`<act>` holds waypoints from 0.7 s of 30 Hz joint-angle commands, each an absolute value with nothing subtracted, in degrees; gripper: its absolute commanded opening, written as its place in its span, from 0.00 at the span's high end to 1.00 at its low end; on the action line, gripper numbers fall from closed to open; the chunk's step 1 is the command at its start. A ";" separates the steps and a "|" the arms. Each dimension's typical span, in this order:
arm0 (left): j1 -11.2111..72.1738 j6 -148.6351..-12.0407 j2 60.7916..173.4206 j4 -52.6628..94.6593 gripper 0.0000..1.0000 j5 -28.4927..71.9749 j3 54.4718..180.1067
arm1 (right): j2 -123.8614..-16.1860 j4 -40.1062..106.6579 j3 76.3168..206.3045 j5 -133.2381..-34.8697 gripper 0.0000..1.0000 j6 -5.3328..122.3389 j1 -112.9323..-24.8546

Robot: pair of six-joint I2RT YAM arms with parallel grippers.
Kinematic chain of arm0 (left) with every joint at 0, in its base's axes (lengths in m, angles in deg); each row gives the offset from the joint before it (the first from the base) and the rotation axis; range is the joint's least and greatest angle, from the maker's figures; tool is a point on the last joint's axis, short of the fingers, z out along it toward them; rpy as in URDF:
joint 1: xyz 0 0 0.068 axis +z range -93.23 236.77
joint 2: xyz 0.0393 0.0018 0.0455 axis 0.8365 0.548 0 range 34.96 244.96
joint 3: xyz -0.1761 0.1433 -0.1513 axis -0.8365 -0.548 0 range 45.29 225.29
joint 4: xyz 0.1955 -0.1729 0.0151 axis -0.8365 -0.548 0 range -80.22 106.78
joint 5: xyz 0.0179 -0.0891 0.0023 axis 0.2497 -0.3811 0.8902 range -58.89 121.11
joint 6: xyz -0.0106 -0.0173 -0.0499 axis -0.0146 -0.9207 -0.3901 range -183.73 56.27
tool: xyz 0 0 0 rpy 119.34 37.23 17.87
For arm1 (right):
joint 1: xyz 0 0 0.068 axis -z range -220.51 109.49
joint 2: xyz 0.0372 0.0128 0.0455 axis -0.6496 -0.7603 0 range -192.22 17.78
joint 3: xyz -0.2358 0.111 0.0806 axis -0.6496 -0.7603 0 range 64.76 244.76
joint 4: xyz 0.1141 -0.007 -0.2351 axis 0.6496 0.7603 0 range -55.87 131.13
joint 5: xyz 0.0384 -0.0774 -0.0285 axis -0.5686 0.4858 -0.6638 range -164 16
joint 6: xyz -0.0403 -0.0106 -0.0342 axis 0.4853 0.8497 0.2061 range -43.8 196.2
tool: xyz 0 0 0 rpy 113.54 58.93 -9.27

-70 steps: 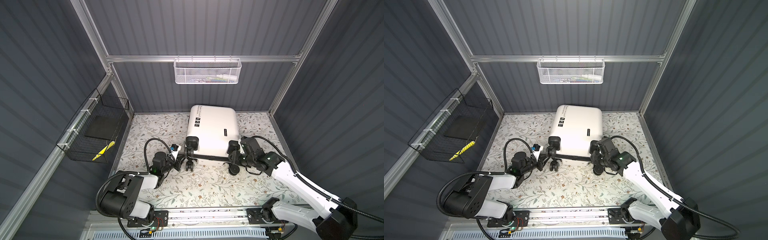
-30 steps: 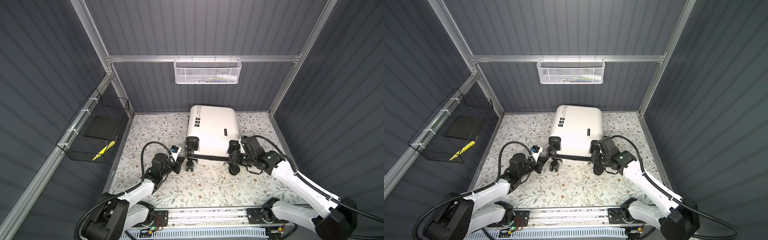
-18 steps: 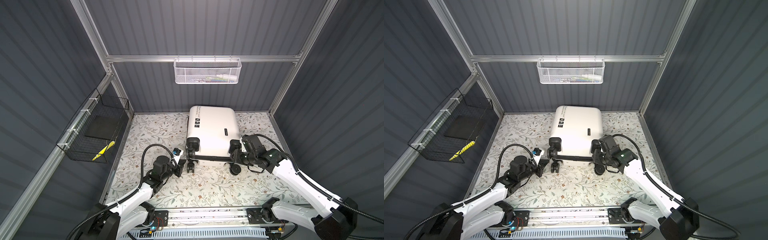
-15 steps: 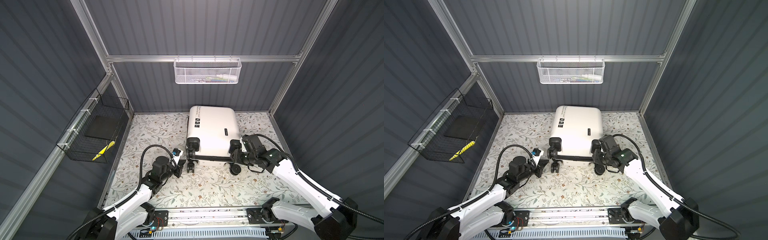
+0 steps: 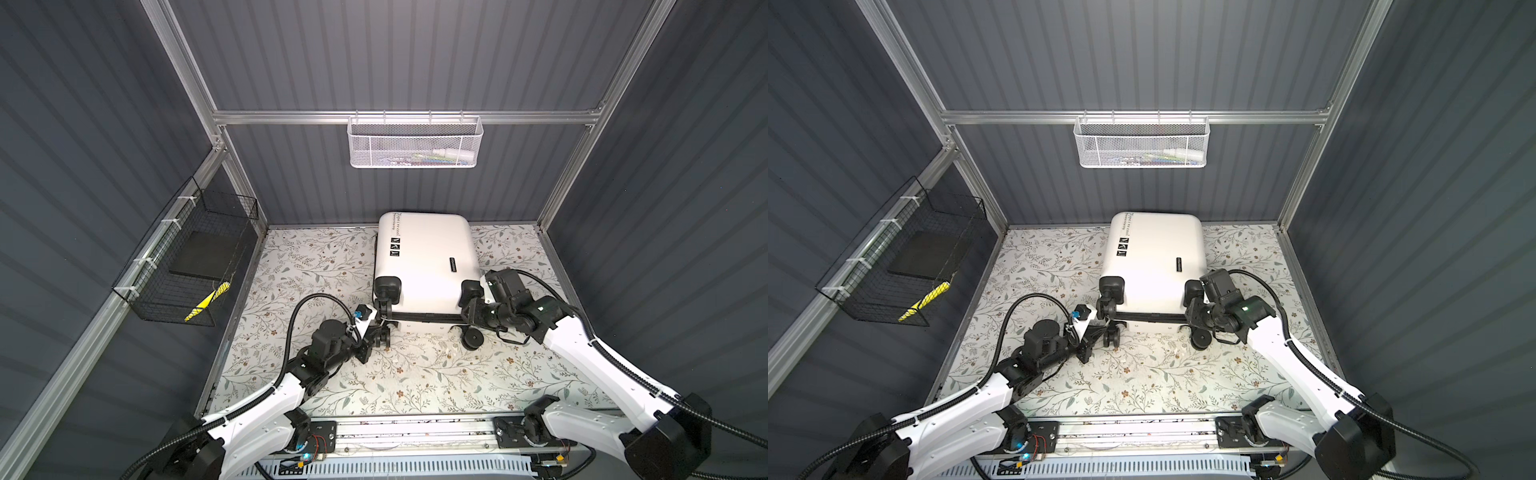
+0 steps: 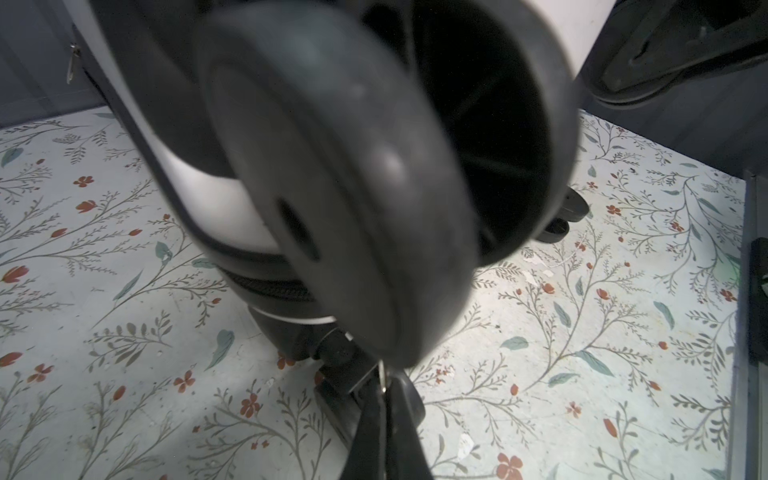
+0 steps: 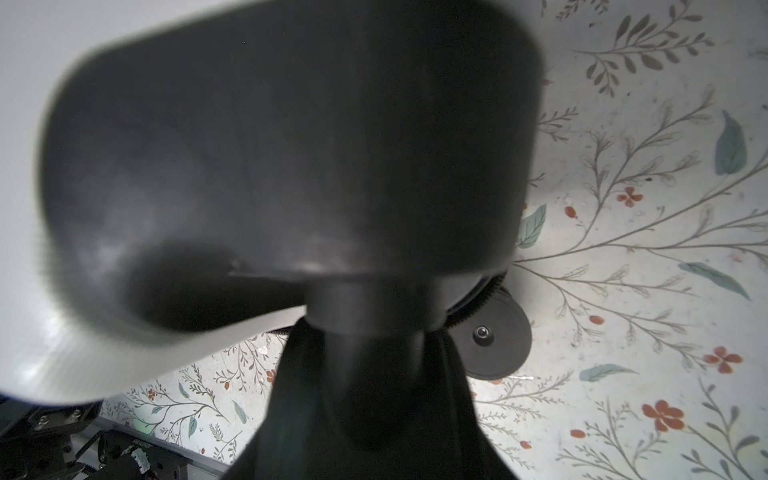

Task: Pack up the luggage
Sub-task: 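Pull the zipper pull along the seam toward the robot with the left gripper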

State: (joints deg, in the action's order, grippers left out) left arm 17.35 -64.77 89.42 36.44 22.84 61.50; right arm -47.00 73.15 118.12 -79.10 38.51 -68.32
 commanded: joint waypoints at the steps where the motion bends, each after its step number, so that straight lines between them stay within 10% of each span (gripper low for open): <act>1: 13.08 -63.41 89.84 41.29 1.00 21.18 60.76 | -47.72 66.82 117.36 -82.00 1.00 37.45 -68.80; 21: -1.50 -56.98 106.00 50.70 1.00 30.04 68.99 | -47.79 65.48 116.43 -82.02 1.00 36.13 -70.66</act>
